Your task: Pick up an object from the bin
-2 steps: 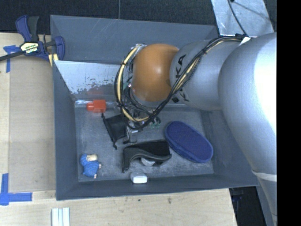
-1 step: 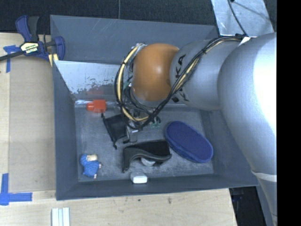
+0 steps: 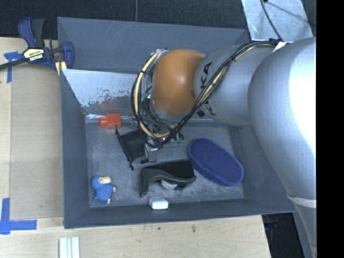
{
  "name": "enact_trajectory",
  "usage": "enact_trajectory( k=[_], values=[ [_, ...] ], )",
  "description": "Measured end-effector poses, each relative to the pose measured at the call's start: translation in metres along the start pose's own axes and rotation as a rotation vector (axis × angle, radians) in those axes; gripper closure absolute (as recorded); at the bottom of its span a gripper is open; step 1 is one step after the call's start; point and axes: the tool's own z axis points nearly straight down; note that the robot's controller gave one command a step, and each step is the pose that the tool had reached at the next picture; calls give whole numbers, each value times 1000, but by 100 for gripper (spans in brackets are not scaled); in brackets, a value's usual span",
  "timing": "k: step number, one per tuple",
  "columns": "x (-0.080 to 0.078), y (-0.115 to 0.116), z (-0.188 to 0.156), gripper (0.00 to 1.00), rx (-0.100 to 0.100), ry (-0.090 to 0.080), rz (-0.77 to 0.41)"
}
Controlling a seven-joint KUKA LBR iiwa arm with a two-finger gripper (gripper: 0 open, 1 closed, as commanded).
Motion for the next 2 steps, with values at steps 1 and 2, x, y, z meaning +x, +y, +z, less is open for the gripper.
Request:
enact_trajectory(
  k=[1,2],
  values=[
    [-1,0,-1,100,0,-4,0],
    [-4,0,-67,100,2,-1,3]
  ],
)
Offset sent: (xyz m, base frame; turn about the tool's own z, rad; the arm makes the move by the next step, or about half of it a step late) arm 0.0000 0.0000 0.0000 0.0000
